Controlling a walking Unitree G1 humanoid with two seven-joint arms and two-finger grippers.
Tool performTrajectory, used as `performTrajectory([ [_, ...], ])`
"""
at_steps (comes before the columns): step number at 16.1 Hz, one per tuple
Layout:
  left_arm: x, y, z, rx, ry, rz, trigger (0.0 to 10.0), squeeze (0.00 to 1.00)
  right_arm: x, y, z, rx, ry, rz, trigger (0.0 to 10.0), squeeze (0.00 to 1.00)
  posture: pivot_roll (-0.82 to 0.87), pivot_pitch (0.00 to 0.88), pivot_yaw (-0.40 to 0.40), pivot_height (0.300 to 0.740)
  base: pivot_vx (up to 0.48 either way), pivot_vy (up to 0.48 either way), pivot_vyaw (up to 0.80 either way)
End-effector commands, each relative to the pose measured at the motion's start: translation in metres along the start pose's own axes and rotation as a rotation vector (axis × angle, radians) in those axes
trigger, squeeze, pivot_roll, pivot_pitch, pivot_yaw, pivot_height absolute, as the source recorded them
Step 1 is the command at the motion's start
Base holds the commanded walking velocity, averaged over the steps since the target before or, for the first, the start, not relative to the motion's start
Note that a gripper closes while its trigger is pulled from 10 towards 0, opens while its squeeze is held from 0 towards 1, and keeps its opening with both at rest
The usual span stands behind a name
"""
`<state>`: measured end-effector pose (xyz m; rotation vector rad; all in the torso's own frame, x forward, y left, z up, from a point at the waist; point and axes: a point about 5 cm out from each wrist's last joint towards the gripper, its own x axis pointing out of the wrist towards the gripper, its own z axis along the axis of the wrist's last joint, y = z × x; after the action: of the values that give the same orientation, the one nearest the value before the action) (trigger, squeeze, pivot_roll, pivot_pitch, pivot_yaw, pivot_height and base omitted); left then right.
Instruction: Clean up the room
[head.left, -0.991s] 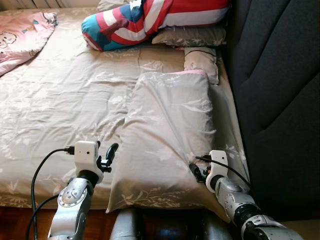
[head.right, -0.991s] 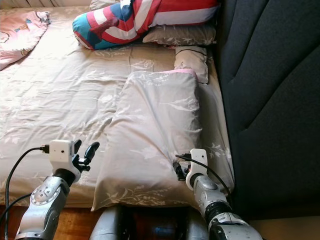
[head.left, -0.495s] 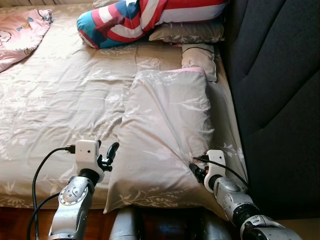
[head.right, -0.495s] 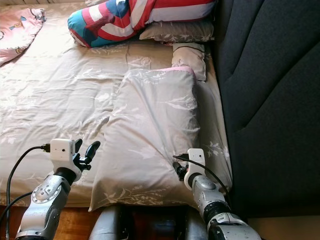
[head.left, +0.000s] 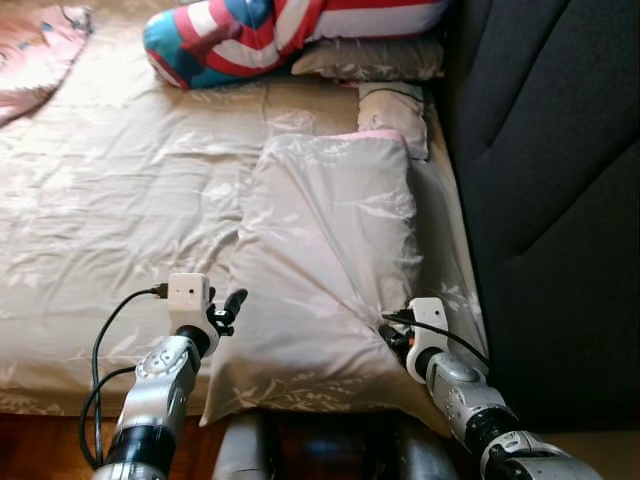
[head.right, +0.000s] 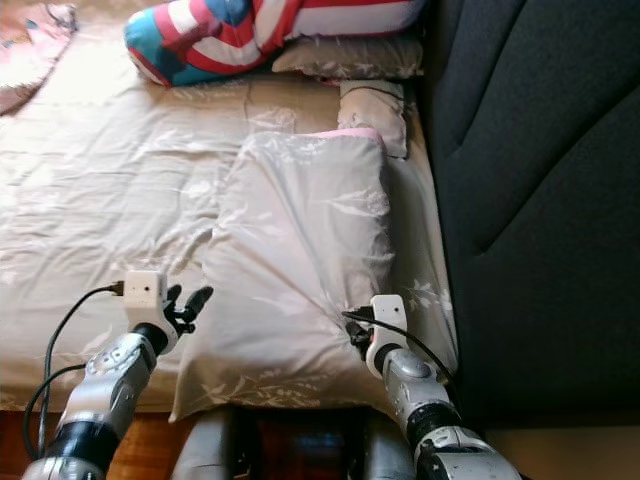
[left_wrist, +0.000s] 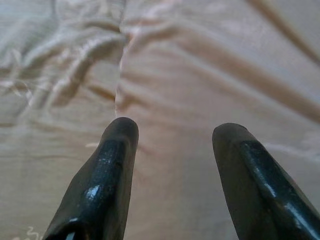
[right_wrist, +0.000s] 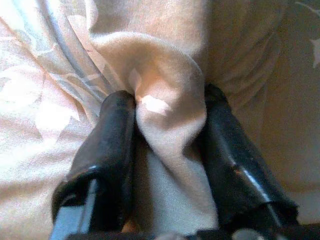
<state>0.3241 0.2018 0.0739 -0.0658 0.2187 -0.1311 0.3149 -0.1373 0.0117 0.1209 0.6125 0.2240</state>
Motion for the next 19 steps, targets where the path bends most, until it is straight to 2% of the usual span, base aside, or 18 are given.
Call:
performTrajectory([
  [1, -0.002, 0.006, -0.015, 0.003, 0.069, 0.01, 10.0, 0.14, -0.006, -0.002, -0.038, 0.009, 0.14, -0.01, 0.0, 0.0, 0.07, 0.316, -0.018, 0.652, 0.0, 0.0, 0.0],
  [2, 0.0, 0.007, -0.018, -0.019, 0.08, 0.019, 10.0, 1.0, -0.007, -0.003, -0.039, 0.008, 0.141, -0.007, 0.0, 0.0, 0.05, 0.322, -0.03, 0.652, 0.0, 0.0, 0.0],
  [4, 0.003, 0.01, -0.02, -0.021, 0.095, 0.045, 10.0, 1.0, -0.007, -0.003, -0.04, 0.008, 0.133, 0.004, 0.0, 0.0, 0.04, 0.33, -0.045, 0.652, 0.0, 0.0, 0.0],
  [6, 0.005, 0.012, -0.023, -0.067, 0.106, 0.051, 10.0, 1.0, -0.008, -0.006, -0.039, -0.006, 0.125, 0.007, 0.0, 0.0, 0.01, 0.354, -0.063, 0.652, 0.0, 0.0, 0.0],
  [10, 0.007, 0.009, -0.027, -0.088, 0.105, 0.041, 10.0, 1.0, -0.01, -0.011, -0.036, -0.009, 0.116, 0.006, 0.0, 0.0, -0.01, 0.388, -0.081, 0.652, 0.0, 0.0, 0.0],
  [14, 0.009, 0.006, -0.025, -0.191, 0.074, 0.001, 10.0, 1.0, -0.01, -0.012, -0.033, -0.009, 0.104, 0.014, 0.0, 0.0, -0.03, 0.4, -0.096, 0.652, 0.0, 0.0, 0.0],
  [19, 0.004, 0.01, -0.034, -0.198, 0.106, -0.008, 10.0, 1.0, -0.013, -0.016, -0.037, -0.014, 0.11, 0.022, 0.0, 0.0, -0.05, 0.405, -0.115, 0.652, 0.0, 0.0, 0.0],
])
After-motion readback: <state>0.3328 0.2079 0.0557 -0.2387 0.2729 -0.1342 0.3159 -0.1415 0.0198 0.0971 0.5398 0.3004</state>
